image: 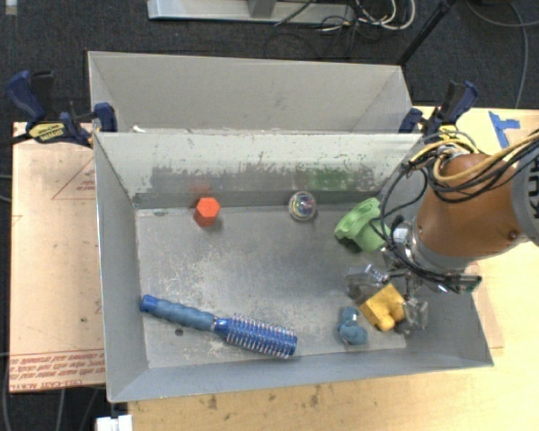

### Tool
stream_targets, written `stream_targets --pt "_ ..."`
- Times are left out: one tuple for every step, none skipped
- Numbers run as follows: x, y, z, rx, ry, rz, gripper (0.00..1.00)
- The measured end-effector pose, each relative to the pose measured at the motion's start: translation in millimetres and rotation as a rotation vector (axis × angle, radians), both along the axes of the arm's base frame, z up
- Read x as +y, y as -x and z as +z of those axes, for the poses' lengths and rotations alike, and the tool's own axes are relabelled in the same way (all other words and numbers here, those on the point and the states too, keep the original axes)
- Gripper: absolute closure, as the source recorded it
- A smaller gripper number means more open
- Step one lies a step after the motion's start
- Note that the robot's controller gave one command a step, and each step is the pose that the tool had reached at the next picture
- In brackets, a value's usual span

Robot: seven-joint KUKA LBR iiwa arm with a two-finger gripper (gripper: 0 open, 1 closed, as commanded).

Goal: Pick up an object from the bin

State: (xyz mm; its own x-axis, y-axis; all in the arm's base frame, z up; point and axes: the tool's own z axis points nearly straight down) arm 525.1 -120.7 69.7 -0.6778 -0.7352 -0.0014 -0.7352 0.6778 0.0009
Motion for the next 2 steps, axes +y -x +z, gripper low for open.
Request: stream_targets --pt "0 0.0 0 0.0 0.0 -0.001 1.0" --pt "1 13.8 296 -0.013 0.004 0.014 1.0"
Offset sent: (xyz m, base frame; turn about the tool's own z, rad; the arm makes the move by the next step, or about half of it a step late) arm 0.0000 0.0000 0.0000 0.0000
